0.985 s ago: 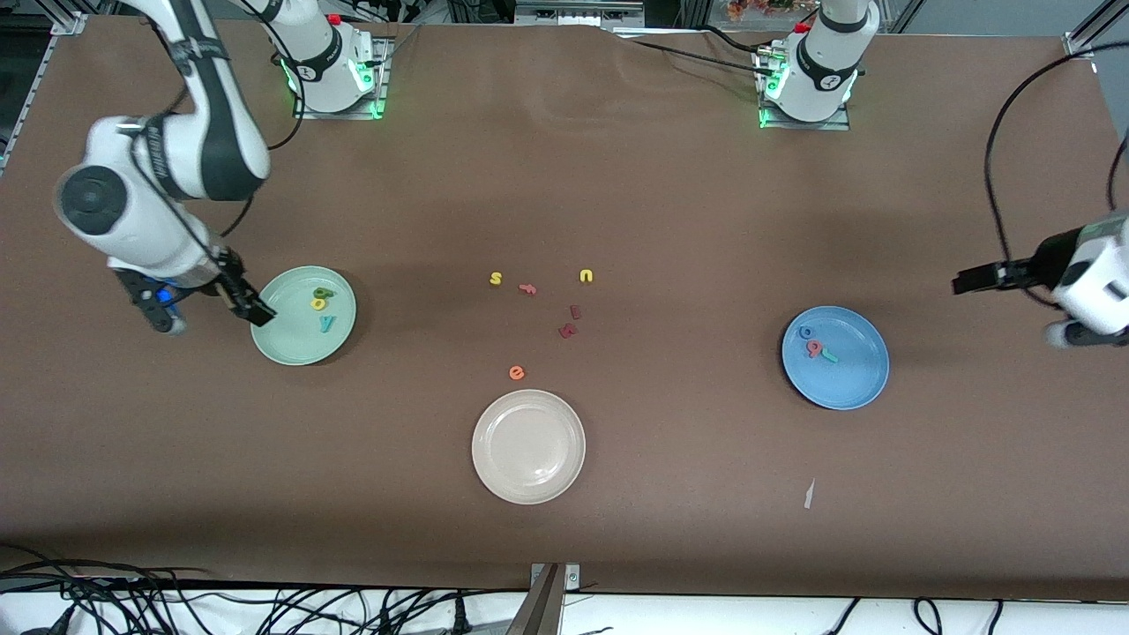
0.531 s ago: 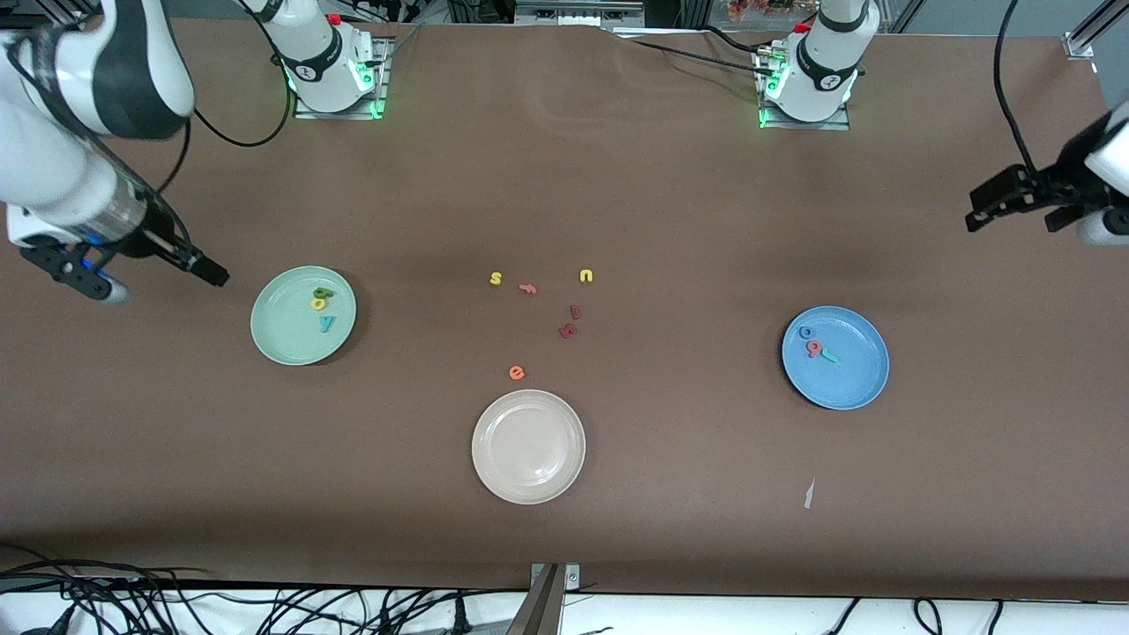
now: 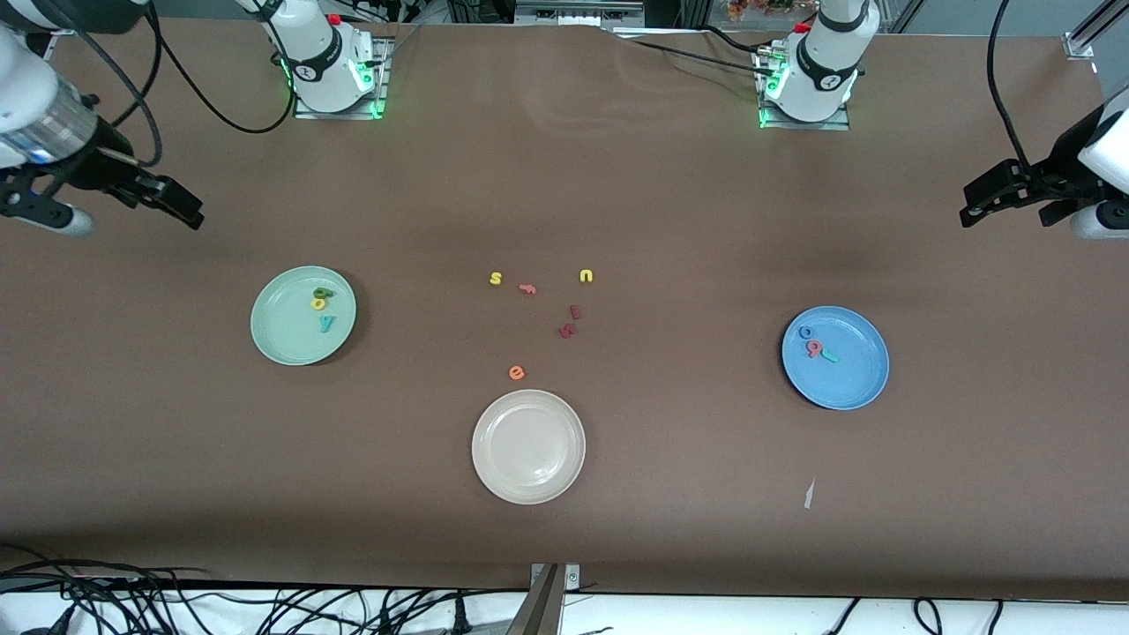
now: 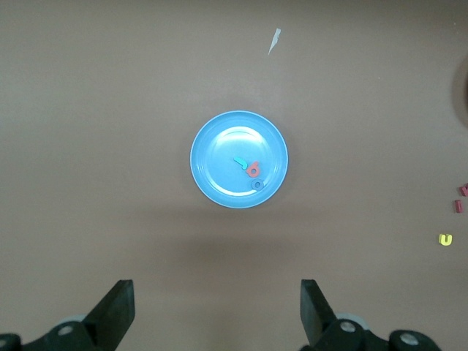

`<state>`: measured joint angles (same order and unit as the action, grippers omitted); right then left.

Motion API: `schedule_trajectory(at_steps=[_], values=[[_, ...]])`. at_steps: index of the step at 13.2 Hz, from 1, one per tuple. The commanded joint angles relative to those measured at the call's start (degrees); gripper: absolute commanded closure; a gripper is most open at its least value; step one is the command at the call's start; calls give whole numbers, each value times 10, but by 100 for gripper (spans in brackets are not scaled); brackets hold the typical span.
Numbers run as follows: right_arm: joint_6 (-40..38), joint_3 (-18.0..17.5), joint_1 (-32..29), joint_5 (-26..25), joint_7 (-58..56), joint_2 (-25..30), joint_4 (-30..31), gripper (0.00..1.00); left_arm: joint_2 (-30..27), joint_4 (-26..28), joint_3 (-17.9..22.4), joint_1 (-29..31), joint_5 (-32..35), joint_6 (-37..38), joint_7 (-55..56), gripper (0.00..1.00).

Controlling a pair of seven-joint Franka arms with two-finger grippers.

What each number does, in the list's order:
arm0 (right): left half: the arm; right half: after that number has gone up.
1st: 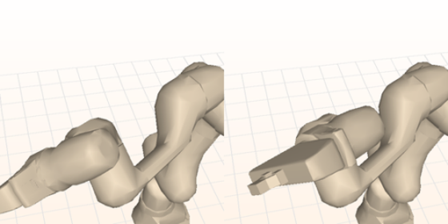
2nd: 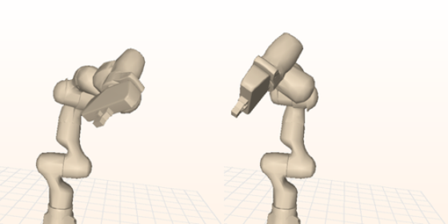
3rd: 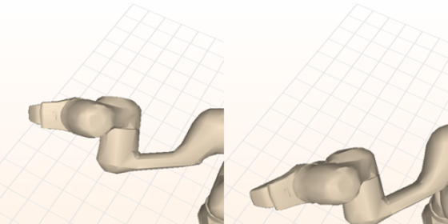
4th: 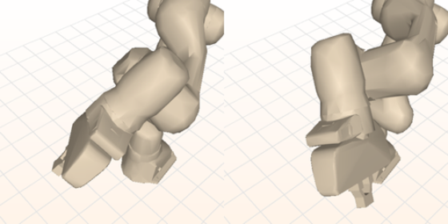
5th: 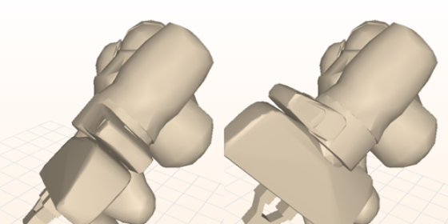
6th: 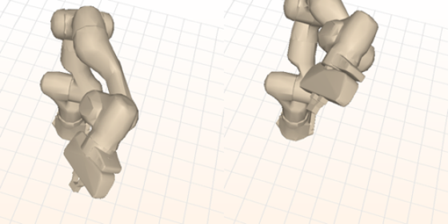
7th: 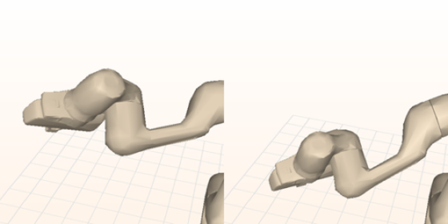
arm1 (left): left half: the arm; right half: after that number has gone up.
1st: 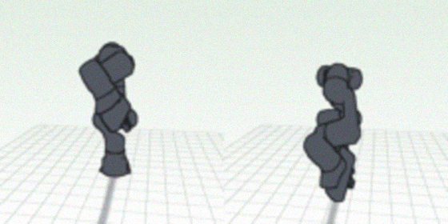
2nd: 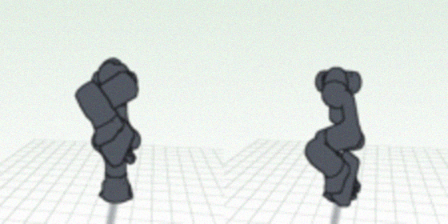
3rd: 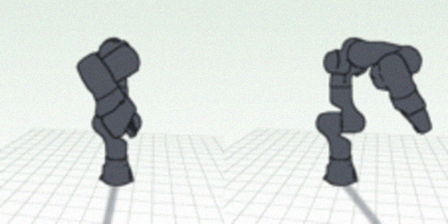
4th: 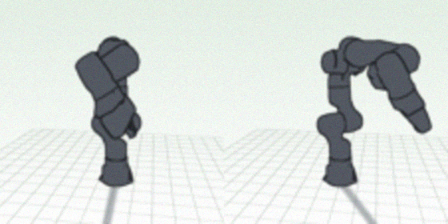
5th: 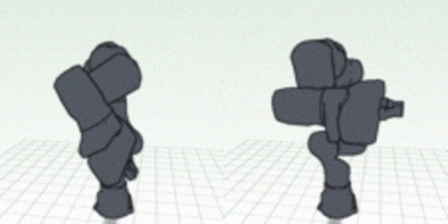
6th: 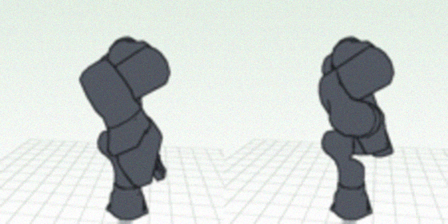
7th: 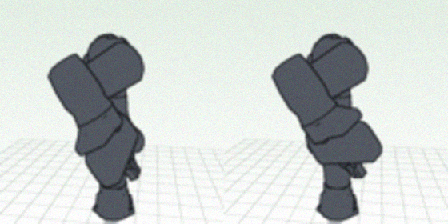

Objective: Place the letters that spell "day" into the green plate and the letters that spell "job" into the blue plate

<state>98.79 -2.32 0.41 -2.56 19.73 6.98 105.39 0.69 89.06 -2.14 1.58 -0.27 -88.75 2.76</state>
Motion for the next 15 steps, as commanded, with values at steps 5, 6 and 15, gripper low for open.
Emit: schedule_trajectory(at_steps=[5,6,15], values=[[-50,19,-6,29,-28,-81,-137,4,-7,10,3,15,-13,-12,-32,0],[-50,27,-5,30,-32,-81,-137,4,-6,9,3,17,-12,-12,-32,0],[-92,23,11,25,-93,-79,-135,1,-2,9,-1,29,-11,-19,-34,0]])
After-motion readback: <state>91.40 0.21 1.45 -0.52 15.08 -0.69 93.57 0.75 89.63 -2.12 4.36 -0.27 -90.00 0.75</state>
